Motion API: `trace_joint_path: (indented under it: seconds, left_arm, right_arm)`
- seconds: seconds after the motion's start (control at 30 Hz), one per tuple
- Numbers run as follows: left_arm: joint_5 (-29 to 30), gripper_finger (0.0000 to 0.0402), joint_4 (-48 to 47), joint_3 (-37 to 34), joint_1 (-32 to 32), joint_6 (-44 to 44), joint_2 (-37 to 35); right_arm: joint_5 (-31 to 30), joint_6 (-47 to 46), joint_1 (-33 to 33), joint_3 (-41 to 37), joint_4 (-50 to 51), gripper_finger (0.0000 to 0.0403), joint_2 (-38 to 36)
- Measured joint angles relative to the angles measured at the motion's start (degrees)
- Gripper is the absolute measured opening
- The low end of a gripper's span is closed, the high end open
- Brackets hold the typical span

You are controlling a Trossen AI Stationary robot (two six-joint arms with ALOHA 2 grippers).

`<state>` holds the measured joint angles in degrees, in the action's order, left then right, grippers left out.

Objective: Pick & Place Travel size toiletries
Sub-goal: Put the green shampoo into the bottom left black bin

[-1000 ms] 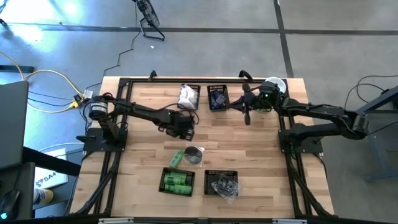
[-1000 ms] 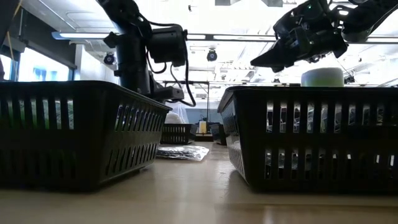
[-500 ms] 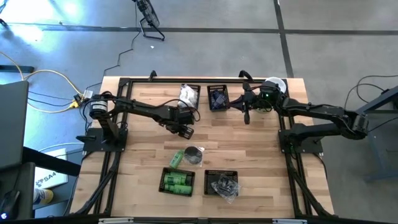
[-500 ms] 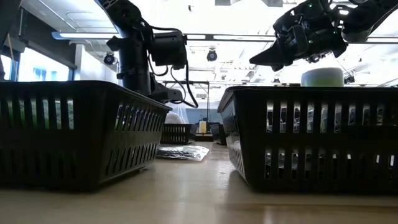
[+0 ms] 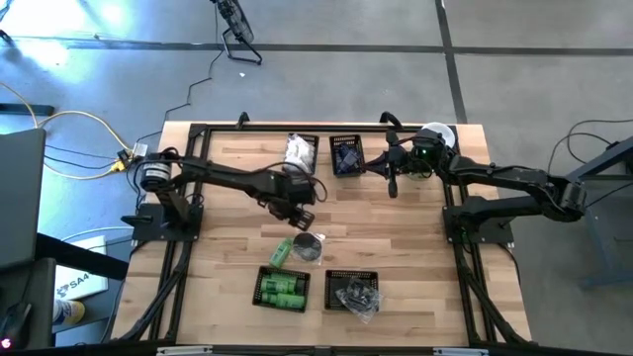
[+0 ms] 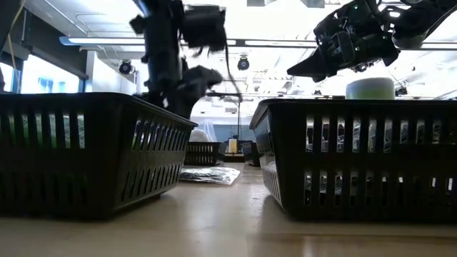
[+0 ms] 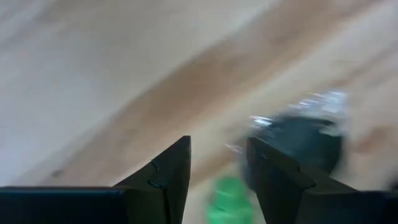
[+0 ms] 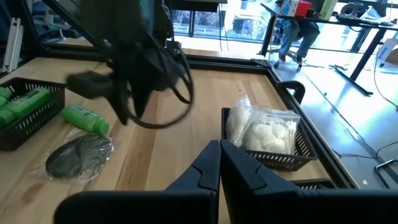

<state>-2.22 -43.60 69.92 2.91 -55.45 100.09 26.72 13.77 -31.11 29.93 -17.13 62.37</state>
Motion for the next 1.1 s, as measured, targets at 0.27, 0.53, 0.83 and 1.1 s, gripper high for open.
trace_joint_path:
  seconds: [0.27,0.53,0.83,1.1]
  left_arm:
    - [1.62,0.0152,-1.72,3.36,-6.27,3.69,-0.02]
    - [4.73,0.0152,-1.57,3.36,-9.09,-1.38,0.0]
    - [4.69,0.0152,-1.52,3.36,-9.48,-4.84,0.24]
    - [5.34,0.0152,-1.46,3.36,-12.15,-5.11,0.24]
  right_arm:
    - [0.24,0.01,-0.02,0.0,0.62,0.0003,0.0]
    - [0.26,0.01,-0.01,0.0,0.66,0.0003,0.0]
    - [0.26,0.01,-0.01,0.0,0.68,0.0003,0.0]
    - [0.45,0.01,-0.02,0.0,0.71,0.0003,0.0]
